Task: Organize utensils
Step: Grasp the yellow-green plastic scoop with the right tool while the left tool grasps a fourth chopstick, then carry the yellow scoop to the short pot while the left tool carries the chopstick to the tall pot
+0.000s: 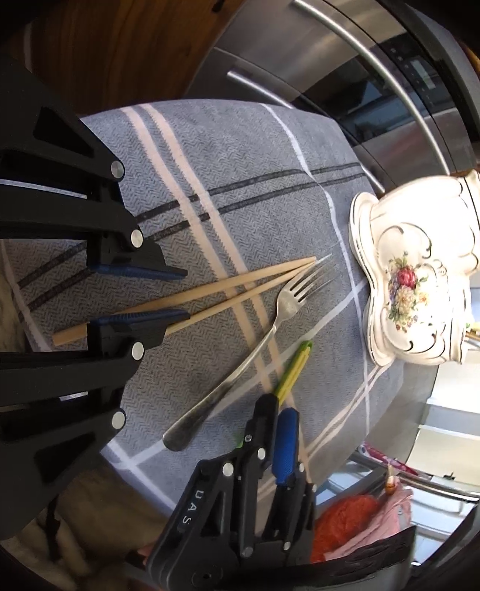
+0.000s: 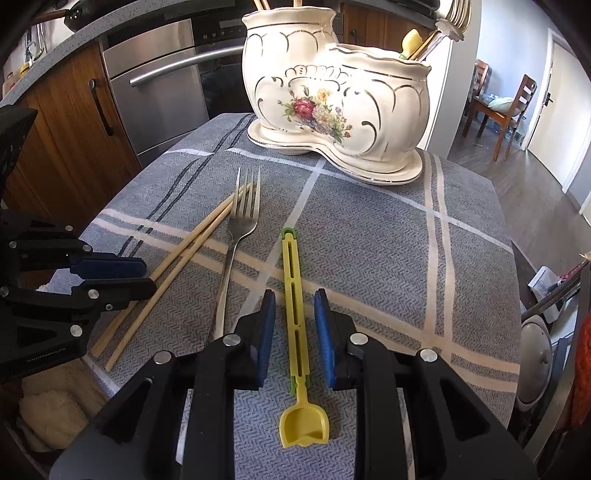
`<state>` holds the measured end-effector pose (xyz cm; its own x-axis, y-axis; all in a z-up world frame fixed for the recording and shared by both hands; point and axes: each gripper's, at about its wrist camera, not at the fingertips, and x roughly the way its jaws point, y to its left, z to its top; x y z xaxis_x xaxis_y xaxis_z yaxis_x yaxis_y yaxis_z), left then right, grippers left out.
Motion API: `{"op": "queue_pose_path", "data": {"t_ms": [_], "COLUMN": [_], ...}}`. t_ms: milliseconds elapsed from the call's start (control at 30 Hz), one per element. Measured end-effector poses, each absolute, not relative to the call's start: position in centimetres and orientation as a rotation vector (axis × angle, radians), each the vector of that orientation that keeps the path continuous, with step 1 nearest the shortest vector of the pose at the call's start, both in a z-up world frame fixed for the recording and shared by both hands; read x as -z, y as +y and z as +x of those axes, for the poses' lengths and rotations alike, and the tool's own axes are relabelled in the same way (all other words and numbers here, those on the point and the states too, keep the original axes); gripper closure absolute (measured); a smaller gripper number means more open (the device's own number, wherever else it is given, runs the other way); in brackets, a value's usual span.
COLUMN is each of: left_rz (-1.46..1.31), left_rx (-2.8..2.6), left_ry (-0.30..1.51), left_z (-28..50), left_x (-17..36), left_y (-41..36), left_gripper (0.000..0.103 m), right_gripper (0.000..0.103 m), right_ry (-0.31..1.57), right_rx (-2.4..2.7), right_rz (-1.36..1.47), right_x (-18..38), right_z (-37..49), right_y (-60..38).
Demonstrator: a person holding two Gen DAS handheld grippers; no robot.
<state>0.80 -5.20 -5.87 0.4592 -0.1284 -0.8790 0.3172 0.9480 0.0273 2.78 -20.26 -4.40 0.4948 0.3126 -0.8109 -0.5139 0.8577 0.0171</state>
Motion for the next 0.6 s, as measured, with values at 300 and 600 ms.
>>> {"op": "queue_pose_path", "data": {"t_ms": [300, 600], "left_rz": [0.141, 0.115], "left_rx": [0.298, 0.259], "left_ry": [1.04, 0.978], "left_z": [1.6, 0.8], "left_x": [6.0, 4.8], "left_y": [-4.0, -1.9], "left_gripper": [0.096, 0.097], "right_gripper": [0.093, 0.093], "right_ry": [0.931, 0.837], "right_rx": [-0.534, -0.547], "right_rz": [-0.222, -0.074], "right_x": [4.7, 2.1], "right_z": [3.2, 3.1], "right_y": [-20.2, -22.7]}}
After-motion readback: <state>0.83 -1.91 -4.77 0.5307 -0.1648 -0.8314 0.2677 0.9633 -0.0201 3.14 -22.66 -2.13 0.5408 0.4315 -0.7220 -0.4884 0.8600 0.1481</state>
